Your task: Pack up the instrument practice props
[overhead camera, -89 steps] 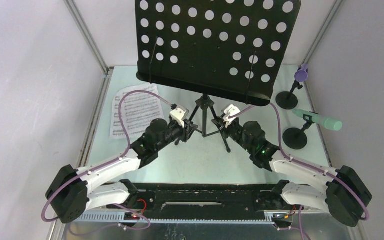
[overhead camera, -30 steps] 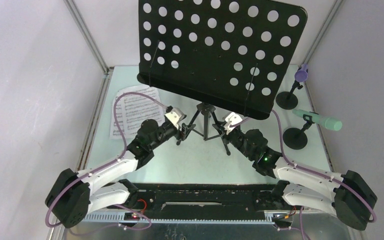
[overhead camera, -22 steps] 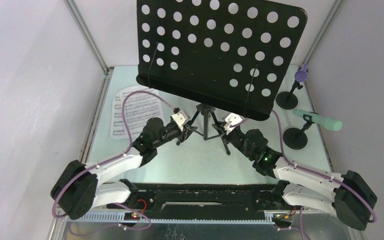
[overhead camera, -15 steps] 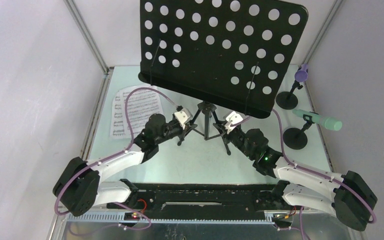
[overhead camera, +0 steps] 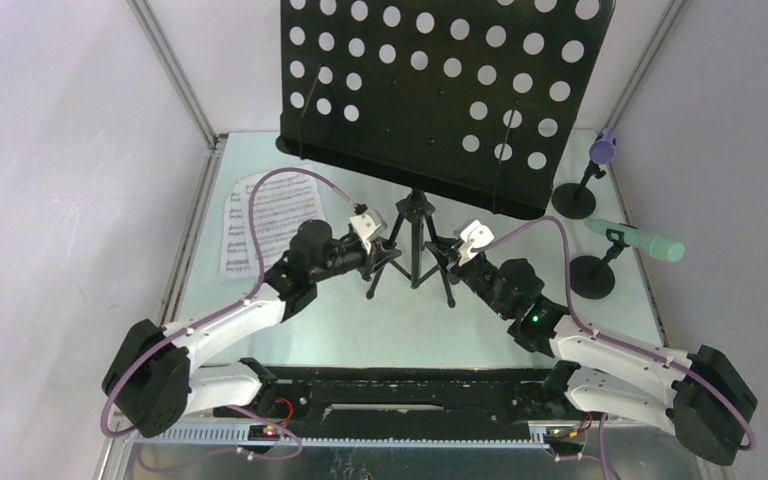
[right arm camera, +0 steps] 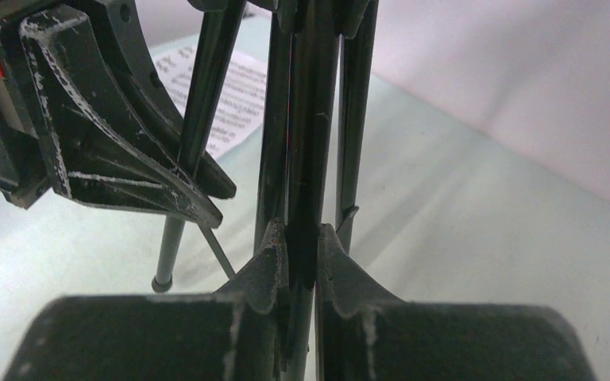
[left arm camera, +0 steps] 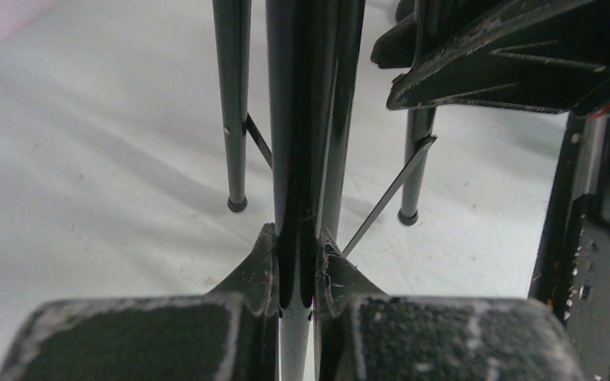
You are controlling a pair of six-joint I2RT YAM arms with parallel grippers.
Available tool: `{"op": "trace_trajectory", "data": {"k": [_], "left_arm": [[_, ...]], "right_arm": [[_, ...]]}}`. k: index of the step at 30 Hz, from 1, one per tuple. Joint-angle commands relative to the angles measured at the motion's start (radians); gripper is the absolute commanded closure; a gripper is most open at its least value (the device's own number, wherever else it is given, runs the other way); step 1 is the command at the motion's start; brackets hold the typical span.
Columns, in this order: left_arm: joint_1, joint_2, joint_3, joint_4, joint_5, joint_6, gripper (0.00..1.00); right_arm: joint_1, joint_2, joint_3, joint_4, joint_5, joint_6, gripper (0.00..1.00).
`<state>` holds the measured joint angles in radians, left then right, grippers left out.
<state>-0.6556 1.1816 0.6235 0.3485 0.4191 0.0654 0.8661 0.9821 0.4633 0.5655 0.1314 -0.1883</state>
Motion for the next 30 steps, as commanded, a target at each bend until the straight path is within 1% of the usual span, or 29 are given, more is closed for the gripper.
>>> {"op": "trace_trajectory", "data": {"k": [1,5,8,11,15,20,24,27,30], "left_arm": [[-0.052,-0.072,0.147,0.136,0.104,-0.013,1.0],[-0.084,-0.057,0.174,0.131,0.099,-0.005,1.0],[-0.105,-0.046,0.188,0.132,0.1,-0.006,1.0],[-0.124,-0.036,0.195,0.134,0.1,-0.008,1.0],[-0.133,-0.021,0.189,0.134,0.101,-0.019,1.0],[-0.142,-0.005,0.163,0.153,0.091,-0.024,1.0],[-0.157,0.0,0.116,0.156,0.061,0.006,1.0],[-0.17,0.005,0.048,0.183,0.022,0.048,1.0],[-0.175,0.015,-0.027,0.259,0.004,0.069,1.0]], "right_arm": [[0.007,-0.053,0.032,0.248,-0.018,-0.023,1.0],[0.015,-0.049,0.031,0.261,-0.018,-0.018,1.0],[0.033,-0.022,0.013,0.325,-0.013,-0.048,1.0],[0.048,0.001,0.011,0.345,0.003,-0.058,1.0],[0.049,0.0,0.011,0.329,0.003,-0.053,1.0],[0.05,-0.003,0.013,0.253,-0.015,-0.055,1.0],[0.057,0.013,-0.002,0.165,-0.048,-0.054,1.0],[0.062,0.034,-0.043,0.179,-0.041,-0.048,1.0],[0.064,0.051,-0.078,0.2,-0.027,-0.03,1.0]]}}
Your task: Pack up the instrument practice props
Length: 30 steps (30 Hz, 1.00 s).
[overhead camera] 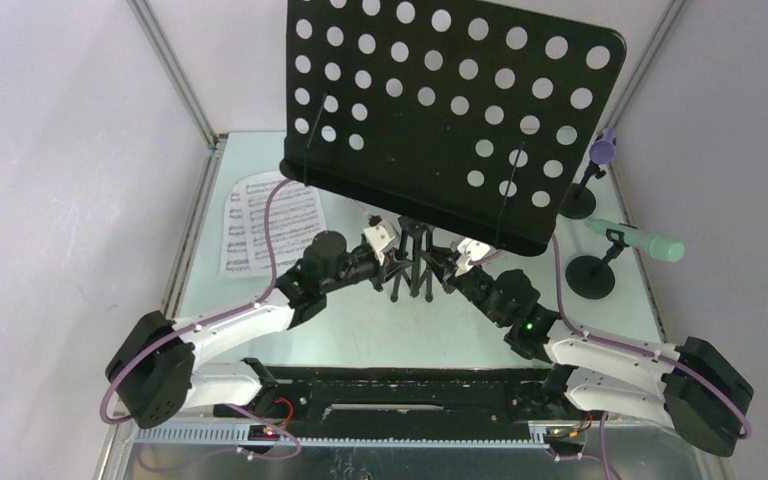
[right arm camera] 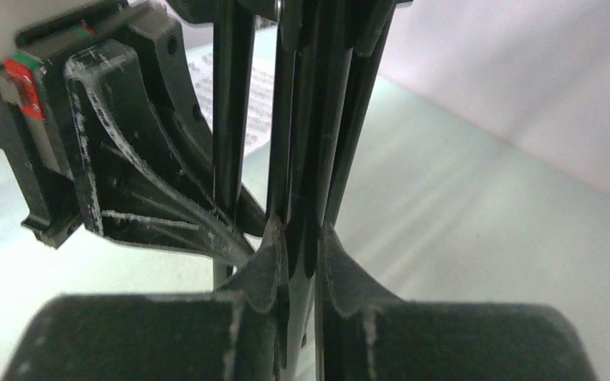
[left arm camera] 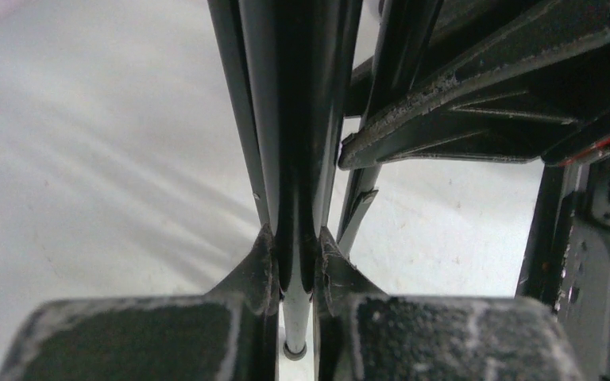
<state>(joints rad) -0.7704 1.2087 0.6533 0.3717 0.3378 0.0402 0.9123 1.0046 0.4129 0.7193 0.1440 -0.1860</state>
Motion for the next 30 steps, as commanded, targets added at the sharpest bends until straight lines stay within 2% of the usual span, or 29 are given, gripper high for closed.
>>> {"op": "trace_trajectory", "data": {"k": [1,6,13,14,16,17,22,30], "left_arm": [[-0.061,-0.01,-0.08,0.265,0.084,0.095,1.0],[-0.062,0.018,-0.126,0.329,0.097,0.071,1.0],[-0.061,0.032,-0.137,0.355,0.105,0.05,1.0],[-0.062,0.033,-0.134,0.355,0.106,0.049,1.0],[-0.062,0.035,-0.129,0.355,0.108,0.045,1.0],[-0.063,0.037,-0.128,0.355,0.108,0.041,1.0],[-0.062,0.053,-0.118,0.355,0.106,0.024,1.0],[-0.062,0.071,-0.096,0.339,0.123,0.02,1.0]], "right_arm": [[0.019,0.032,-0.037,0.046,-0.039,-0.026,1.0],[0.026,0.032,-0.061,0.023,-0.031,-0.01,0.92],[0.035,-0.033,-0.058,-0.035,0.025,0.019,0.56],[0.034,-0.045,-0.054,-0.047,0.038,0.026,0.49],[0.034,-0.067,-0.043,-0.067,0.057,0.05,0.13],[0.034,-0.077,-0.039,-0.068,0.077,0.068,0.02],[0.021,-0.109,-0.004,-0.055,0.15,0.122,0.0],[-0.012,-0.089,0.028,-0.01,-0.065,0.104,0.0]]}}
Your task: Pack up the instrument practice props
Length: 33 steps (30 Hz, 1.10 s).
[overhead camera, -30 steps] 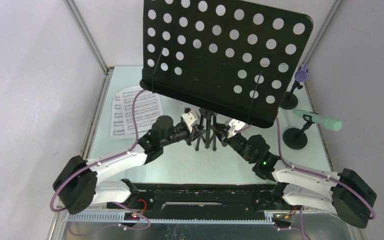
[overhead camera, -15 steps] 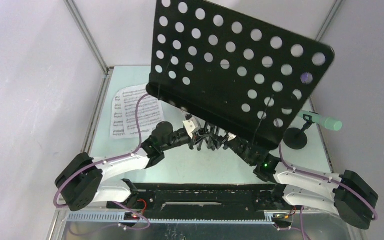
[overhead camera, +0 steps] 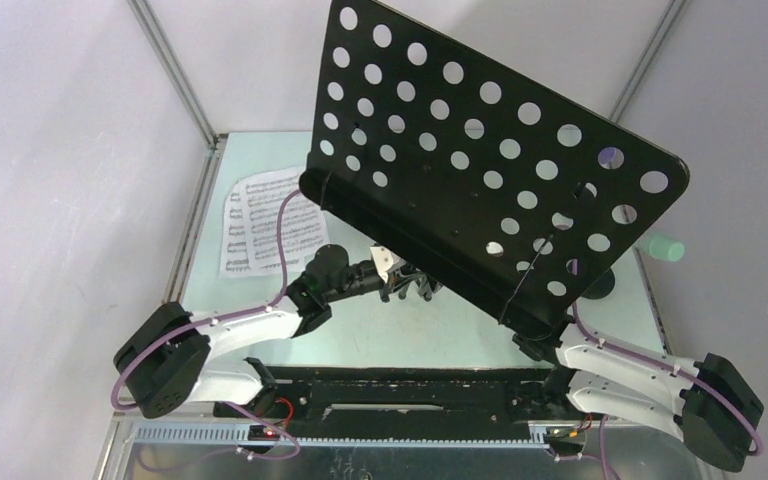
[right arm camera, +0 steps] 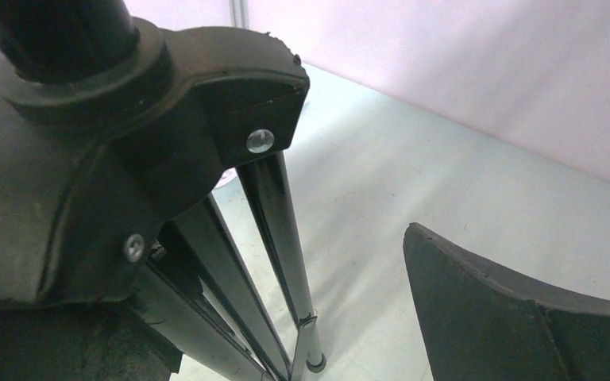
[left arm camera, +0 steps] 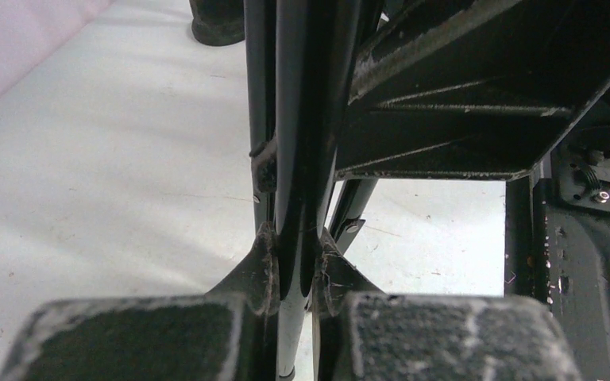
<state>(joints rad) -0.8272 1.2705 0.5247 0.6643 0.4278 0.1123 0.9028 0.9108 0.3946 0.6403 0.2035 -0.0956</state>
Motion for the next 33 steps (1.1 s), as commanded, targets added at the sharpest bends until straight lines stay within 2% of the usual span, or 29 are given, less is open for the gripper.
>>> {"op": "trace_trajectory", "data": {"k": [1,5,8,11,17,22,27,33], "left_arm": [[-0.005,0.018,0.044,0.033,0.055,-0.047,1.0],[-0.005,0.046,0.08,-0.009,0.096,-0.037,1.0],[-0.005,0.041,0.08,-0.02,0.081,-0.036,1.0],[-0.003,0.032,0.08,-0.028,0.051,-0.039,1.0],[0.037,0.038,0.095,-0.011,0.034,-0.104,1.0],[0.049,0.046,0.107,0.004,0.044,-0.129,1.0],[0.05,0.052,0.114,0.003,0.07,-0.133,1.0],[0.05,0.036,0.089,0.003,0.089,-0.114,1.0]], "right_arm": [[-0.002,0.013,0.046,0.085,-0.131,0.009,0.0],[-0.002,0.05,0.047,0.163,-0.133,-0.004,0.0],[0.005,0.06,0.049,0.151,-0.165,-0.036,0.03],[0.013,0.047,0.061,0.05,-0.139,-0.084,0.06],[0.015,-0.068,0.067,-0.206,-0.063,-0.112,0.04],[0.016,-0.137,0.068,-0.3,-0.099,-0.091,0.01],[0.014,-0.152,0.064,-0.264,-0.096,-0.071,0.0],[-0.021,-0.064,0.065,-0.036,-0.005,-0.002,0.0]]}}
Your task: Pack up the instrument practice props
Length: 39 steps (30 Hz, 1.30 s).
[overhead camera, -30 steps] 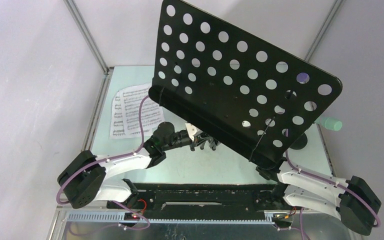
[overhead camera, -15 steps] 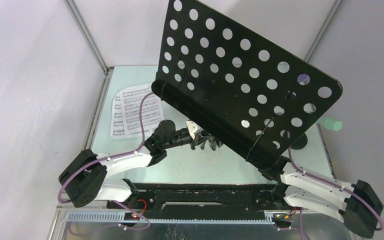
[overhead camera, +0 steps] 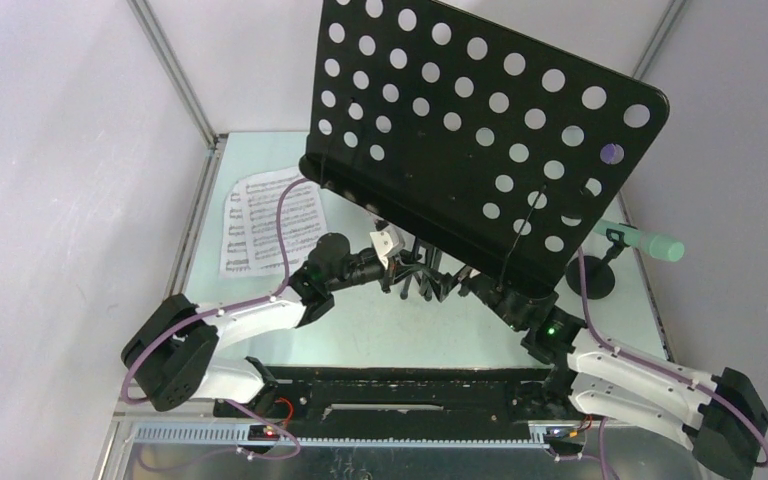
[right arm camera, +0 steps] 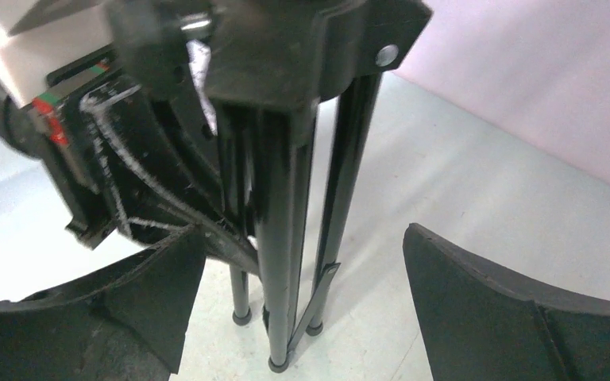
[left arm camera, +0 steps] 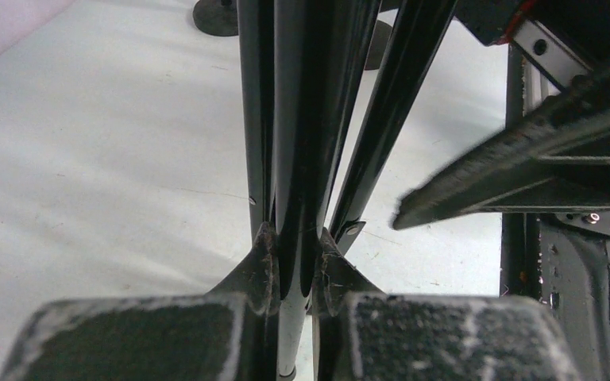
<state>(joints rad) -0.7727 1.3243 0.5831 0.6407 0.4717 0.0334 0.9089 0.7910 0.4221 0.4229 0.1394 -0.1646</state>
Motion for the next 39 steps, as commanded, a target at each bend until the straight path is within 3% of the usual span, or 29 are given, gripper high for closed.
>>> {"op": "trace_trajectory", "data": {"k": [1,7,16,21,23,25,26,29,30,31,39], "left_arm": [[-0.006,-0.02,0.028,0.028,0.045,-0.036,1.0],[-0.005,-0.016,0.044,-0.004,0.055,-0.006,1.0],[-0.027,-0.003,0.055,-0.012,0.063,-0.002,1.0],[-0.034,0.003,0.058,-0.011,0.061,-0.007,1.0],[-0.034,0.0,0.058,-0.013,0.053,-0.01,0.93],[-0.034,-0.005,0.053,-0.019,0.032,-0.012,0.75],[-0.033,-0.012,0.05,-0.022,0.014,-0.013,0.63],[-0.034,-0.043,0.02,-0.023,-0.04,-0.012,0.12],[-0.034,-0.056,0.009,-0.023,-0.053,-0.012,0.03],[-0.034,-0.068,0.0,-0.022,-0.061,-0.012,0.0],[-0.069,-0.014,-0.051,0.115,-0.059,-0.057,0.0]], "right_arm": [[-0.041,0.082,0.041,0.218,0.058,0.091,0.0],[-0.081,0.208,0.068,0.375,-0.042,0.179,0.0],[-0.056,0.282,0.081,0.475,0.033,0.139,0.0],[-0.053,0.334,0.082,0.515,0.06,0.103,0.16],[-0.049,0.356,0.082,0.516,0.058,0.086,0.29],[-0.042,0.38,0.081,0.521,0.058,0.065,0.51],[-0.041,0.387,0.081,0.523,0.057,0.059,0.59],[-0.04,0.388,0.081,0.524,0.036,0.049,0.88],[-0.041,0.384,0.082,0.523,0.034,0.047,0.95],[-0.042,0.381,0.085,0.518,0.034,0.048,1.0],[-0.048,0.354,0.199,0.37,0.067,0.203,1.0]]}}
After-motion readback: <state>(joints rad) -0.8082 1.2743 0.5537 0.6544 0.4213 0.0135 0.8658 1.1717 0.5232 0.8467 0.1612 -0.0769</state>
